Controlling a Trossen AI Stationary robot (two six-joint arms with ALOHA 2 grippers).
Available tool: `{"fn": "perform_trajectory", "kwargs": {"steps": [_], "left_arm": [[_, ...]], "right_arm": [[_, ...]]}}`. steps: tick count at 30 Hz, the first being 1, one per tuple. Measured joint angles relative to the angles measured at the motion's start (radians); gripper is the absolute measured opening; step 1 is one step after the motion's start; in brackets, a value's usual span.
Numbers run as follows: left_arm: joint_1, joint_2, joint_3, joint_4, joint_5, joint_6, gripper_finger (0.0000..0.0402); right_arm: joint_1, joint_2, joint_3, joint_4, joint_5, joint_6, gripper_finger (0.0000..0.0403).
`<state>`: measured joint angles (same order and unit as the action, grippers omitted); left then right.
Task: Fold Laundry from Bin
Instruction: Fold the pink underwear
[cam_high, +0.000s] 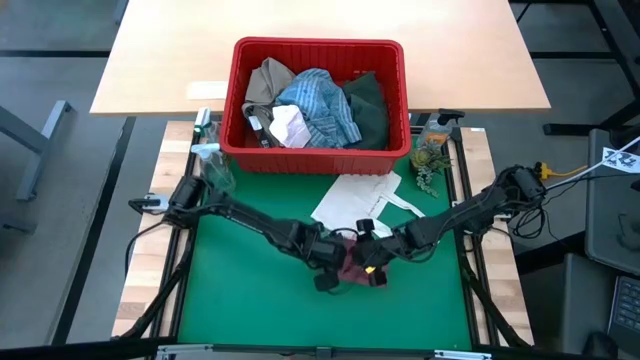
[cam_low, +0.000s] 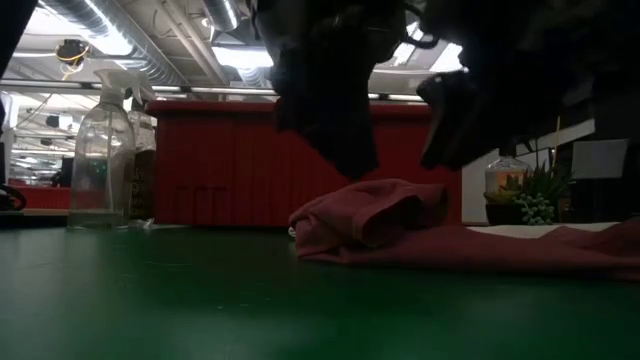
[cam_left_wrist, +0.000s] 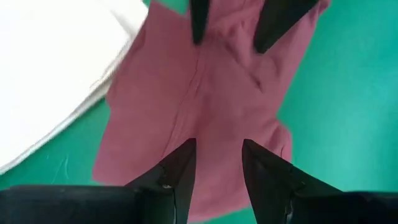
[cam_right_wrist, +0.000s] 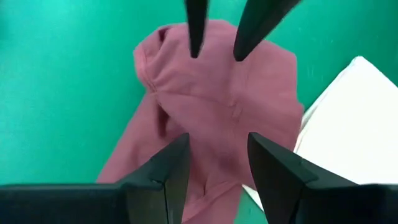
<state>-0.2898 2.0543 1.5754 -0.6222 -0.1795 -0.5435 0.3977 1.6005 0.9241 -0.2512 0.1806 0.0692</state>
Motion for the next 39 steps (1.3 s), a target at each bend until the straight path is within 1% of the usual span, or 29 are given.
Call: {"fn": "perform_trajectory", "kwargs": {"steps": [4, 11, 14, 20, 22, 24, 28, 31, 36, 39], "left_arm": [[-0.02, 0.03, 0.0, 0.023, -0.041, -0.003, 0.0125], [-0.032, 0.087, 0.0, 0.046, -0.046, -0.003, 0.0125], [-0.032, 0.09, 0.0, 0.042, -0.045, -0.003, 0.0125], [-0.023, 0.077, 0.013, 0.024, -0.045, -0.003, 0.0125], [-0.017, 0.074, 0.044, -0.024, -0.033, -0.004, 0.0125], [-0.012, 0.073, 0.085, -0.077, -0.032, -0.01, 0.0125], [-0.003, 0.071, 0.181, -0.22, -0.032, 0.019, 0.0125], [0.003, 0.068, 0.208, -0.267, -0.032, 0.048, 0.0125], [0.008, 0.069, 0.21, -0.271, -0.032, 0.057, 0.0125], [0.008, 0.069, 0.21, -0.269, -0.037, 0.057, 0.0125]], "right_arm": [[0.0, 0.001, -0.033, 0.027, 0.001, 0.0, 0.0163], [0.001, 0.018, -0.075, 0.043, 0.002, 0.002, 0.0163], [0.001, 0.022, -0.093, 0.041, -0.013, 0.003, 0.0163], [0.001, 0.001, -0.085, 0.029, -0.035, 0.001, 0.0163], [0.001, -0.013, -0.066, -0.015, -0.052, 0.0, 0.0163], [0.002, -0.031, -0.039, -0.094, -0.088, 0.0, 0.0163], [0.002, -0.07, 0.0, -0.244, -0.191, 0.001, 0.0163], [0.011, -0.092, 0.0, -0.293, -0.269, 0.0, 0.0163], [0.078, -0.092, -0.001, -0.339, -0.278, 0.001, 0.0163], [0.126, -0.076, -0.001, -0.336, -0.267, 0.001, 0.0163]]}}
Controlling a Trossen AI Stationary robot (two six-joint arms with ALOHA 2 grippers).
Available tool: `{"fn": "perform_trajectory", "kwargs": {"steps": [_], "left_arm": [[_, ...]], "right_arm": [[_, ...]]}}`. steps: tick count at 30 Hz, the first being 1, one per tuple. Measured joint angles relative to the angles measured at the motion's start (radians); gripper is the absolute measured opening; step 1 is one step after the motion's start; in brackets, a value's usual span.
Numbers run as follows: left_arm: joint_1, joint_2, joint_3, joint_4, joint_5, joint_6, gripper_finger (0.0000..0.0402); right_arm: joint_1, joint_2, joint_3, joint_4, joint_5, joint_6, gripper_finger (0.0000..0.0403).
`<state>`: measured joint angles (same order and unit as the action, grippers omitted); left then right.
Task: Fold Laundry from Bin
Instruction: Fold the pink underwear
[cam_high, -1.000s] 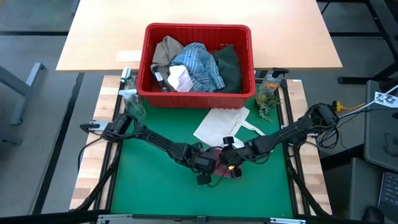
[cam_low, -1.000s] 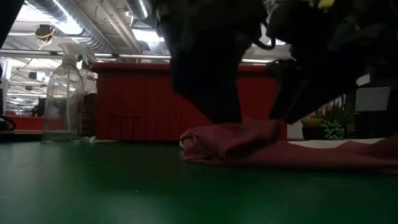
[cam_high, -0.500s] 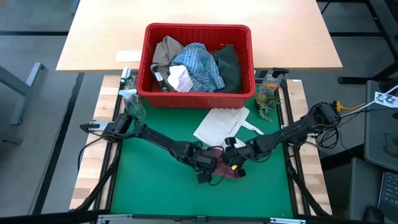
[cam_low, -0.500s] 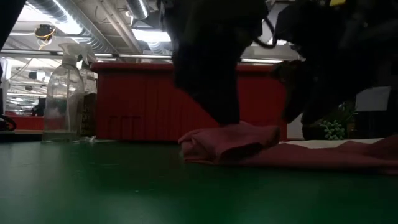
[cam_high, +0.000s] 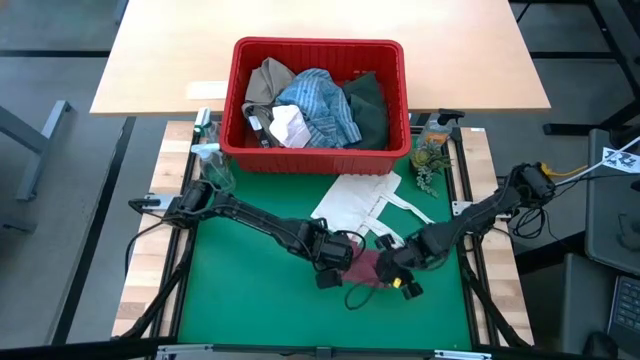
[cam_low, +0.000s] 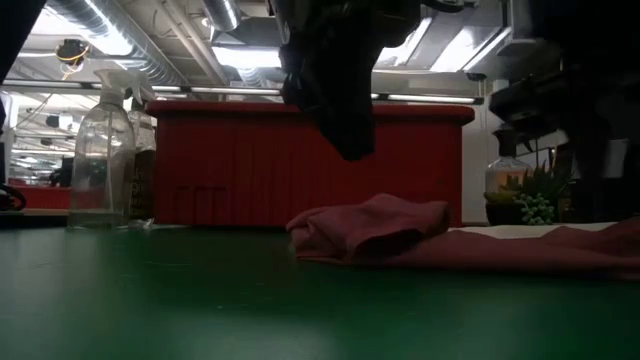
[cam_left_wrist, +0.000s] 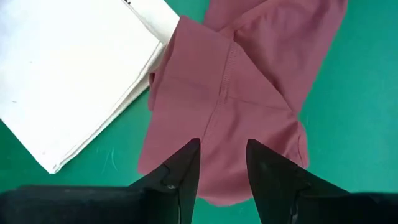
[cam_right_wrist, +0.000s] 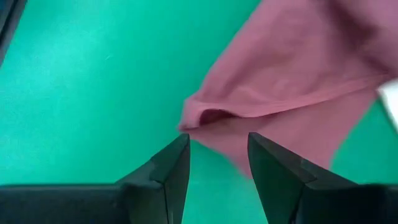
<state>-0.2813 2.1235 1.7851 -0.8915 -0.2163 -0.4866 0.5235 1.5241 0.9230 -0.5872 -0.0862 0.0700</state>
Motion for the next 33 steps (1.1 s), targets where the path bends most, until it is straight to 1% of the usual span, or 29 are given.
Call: {"fn": "perform_trajectory", "kwargs": {"steps": [3, 6, 8, 12, 18, 20, 22, 28, 30, 33], "left_arm": [[0.0, 0.0, 0.0, 0.003, -0.003, 0.0, 0.0125], [0.0, 0.0, 0.0, 0.003, -0.003, 0.0, 0.0125], [0.0, 0.0, 0.0, 0.003, -0.003, 0.0, 0.0125], [0.0, 0.0, 0.0, 0.003, -0.001, -0.004, 0.0125], [0.0, 0.0, 0.0, 0.003, 0.018, -0.025, 0.0125], [0.0, 0.0, 0.0, 0.002, 0.018, -0.027, 0.0125], [0.0, 0.001, 0.0, 0.003, 0.018, -0.027, 0.0125], [0.0, 0.001, 0.0, 0.003, 0.019, -0.029, 0.0125], [0.0, 0.001, 0.0, 0.003, 0.019, -0.034, 0.0125], [-0.001, 0.001, 0.0, 0.003, 0.02, -0.054, 0.0125]], "right_arm": [[0.039, 0.019, 0.0, -0.001, 0.052, -0.03, 0.0163], [0.066, 0.04, 0.0, -0.001, 0.143, -0.073, 0.0163], [0.076, 0.058, 0.0, -0.002, 0.186, -0.079, 0.0163], [0.073, 0.103, -0.001, -0.021, 0.162, -0.1, 0.0163], [0.073, 0.166, 0.0, -0.01, 0.169, -0.127, 0.0158], [0.073, 0.177, 0.002, -0.009, 0.166, -0.128, 0.0145], [0.073, 0.183, 0.003, -0.008, 0.16, -0.127, 0.0121], [0.073, 0.184, 0.003, -0.007, 0.116, -0.127, 0.002], [0.073, 0.184, 0.003, -0.007, 0.089, -0.126, 0.0008], [0.073, 0.181, 0.01, -0.019, 0.047, -0.093, 0.0021]]}}
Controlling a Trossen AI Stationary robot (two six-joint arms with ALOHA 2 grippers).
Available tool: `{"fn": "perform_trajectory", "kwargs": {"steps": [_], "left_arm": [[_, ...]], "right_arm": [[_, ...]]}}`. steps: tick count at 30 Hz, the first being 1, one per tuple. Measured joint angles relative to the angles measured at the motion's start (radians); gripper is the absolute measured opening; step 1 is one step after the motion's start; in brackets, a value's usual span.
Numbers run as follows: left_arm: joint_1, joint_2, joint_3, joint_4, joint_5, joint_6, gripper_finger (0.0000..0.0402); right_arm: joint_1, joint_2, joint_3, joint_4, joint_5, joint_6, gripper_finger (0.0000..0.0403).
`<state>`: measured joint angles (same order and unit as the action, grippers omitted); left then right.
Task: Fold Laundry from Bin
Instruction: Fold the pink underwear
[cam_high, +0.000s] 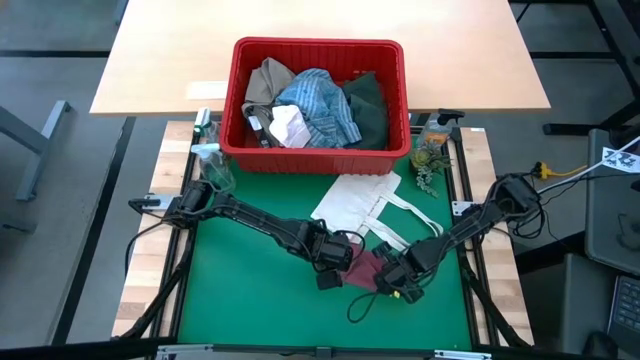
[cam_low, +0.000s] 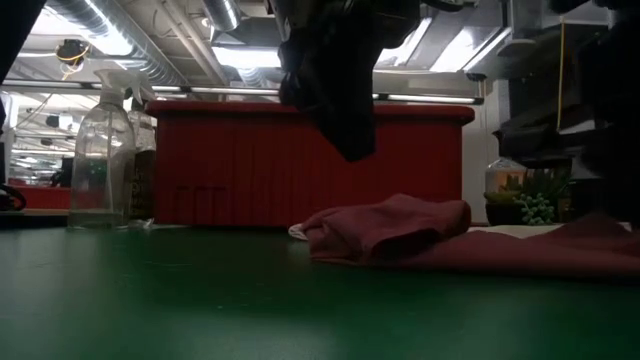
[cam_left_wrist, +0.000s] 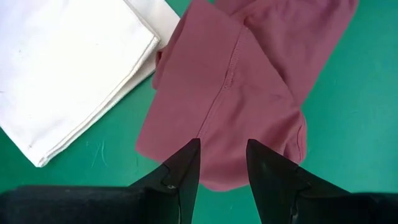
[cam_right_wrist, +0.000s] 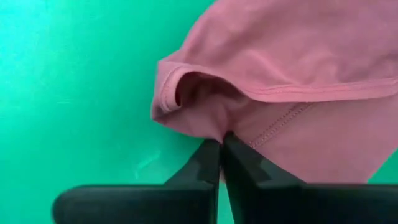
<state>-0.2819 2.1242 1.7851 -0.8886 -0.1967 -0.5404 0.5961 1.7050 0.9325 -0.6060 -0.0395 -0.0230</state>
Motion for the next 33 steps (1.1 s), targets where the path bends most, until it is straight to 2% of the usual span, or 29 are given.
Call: {"fn": "perform_trajectory", "kwargs": {"steps": [3, 6, 9, 12, 16, 22, 28, 33], "left_arm": [[0.0, 0.0, 0.0, 0.004, 0.0, -0.027, 0.0125], [0.0, 0.0, 0.0, 0.01, 0.0, -0.035, 0.0125], [-0.004, 0.0, 0.0, 0.01, 0.0, -0.04, 0.0125], [-0.008, 0.0, 0.0, 0.01, 0.0, -0.058, 0.0125], [-0.01, 0.0, 0.0, 0.016, 0.0, -0.059, 0.0125], [-0.01, 0.001, 0.0, 0.017, 0.0, -0.061, 0.0125], [-0.009, -0.007, 0.0, -0.055, 0.083, -0.112, 0.0125], [-0.029, -0.042, 0.0, -0.146, 0.049, -0.163, 0.0125]], "right_arm": [[0.016, -0.008, 0.035, -0.066, -0.042, 0.02, 0.0021], [0.044, -0.029, 0.087, -0.121, -0.051, 0.019, 0.0006], [0.075, -0.033, 0.135, -0.178, -0.048, 0.019, 0.0008], [0.096, -0.032, 0.176, -0.188, -0.019, 0.018, 0.0012], [0.098, -0.032, 0.233, -0.189, 0.081, -0.014, 0.0005], [0.043, -0.034, 0.29, -0.11, 0.299, -0.118, 0.0006], [-0.053, -0.034, 0.291, -0.008, 0.31, -0.142, 0.0002], [-0.111, -0.034, 0.291, 0.036, 0.309, -0.148, 0.0004]]}}
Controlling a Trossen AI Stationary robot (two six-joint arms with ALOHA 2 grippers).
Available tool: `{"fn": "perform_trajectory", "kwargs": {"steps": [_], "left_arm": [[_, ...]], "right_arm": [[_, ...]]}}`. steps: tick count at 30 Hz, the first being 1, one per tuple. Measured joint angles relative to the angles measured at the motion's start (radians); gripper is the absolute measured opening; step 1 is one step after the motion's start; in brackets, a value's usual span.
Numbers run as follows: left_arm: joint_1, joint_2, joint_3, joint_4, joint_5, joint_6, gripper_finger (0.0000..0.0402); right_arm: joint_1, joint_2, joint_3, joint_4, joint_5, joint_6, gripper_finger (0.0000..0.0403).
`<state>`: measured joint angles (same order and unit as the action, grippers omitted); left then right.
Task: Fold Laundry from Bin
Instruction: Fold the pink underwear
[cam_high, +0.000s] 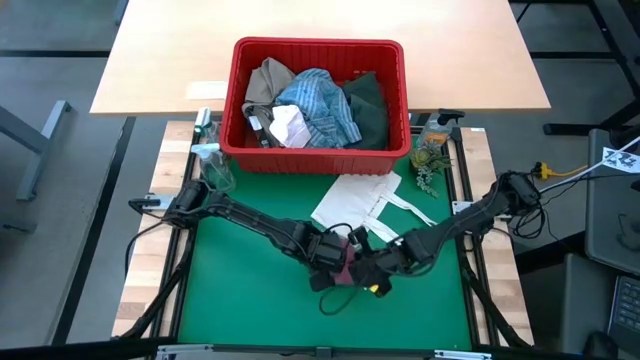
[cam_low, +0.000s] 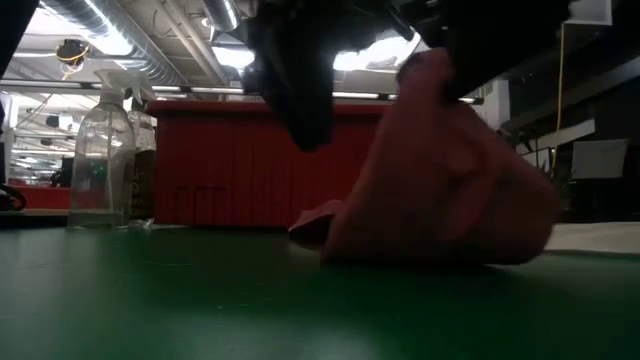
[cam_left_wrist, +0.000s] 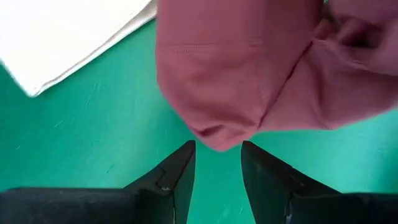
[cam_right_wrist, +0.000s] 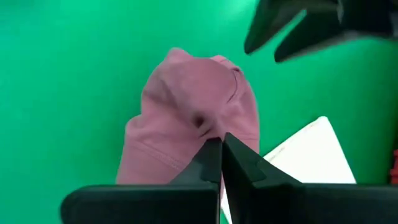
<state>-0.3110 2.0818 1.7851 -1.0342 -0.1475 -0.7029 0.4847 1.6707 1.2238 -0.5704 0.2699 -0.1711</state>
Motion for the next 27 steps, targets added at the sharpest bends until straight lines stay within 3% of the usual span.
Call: {"fn": "perform_trajectory", "kwargs": {"steps": [8, 27], "left_arm": [[-0.058, -0.038, 0.001, -0.073, -0.114, -0.054, 0.0125], [-0.152, -0.038, -0.001, -0.115, -0.126, -0.106, 0.0125]], "right_arm": [[-0.067, 0.003, 0.0, 0.078, -0.053, -0.045, 0.0005], [-0.245, 0.128, 0.002, 0.201, -0.124, -0.214, 0.0005]]}}
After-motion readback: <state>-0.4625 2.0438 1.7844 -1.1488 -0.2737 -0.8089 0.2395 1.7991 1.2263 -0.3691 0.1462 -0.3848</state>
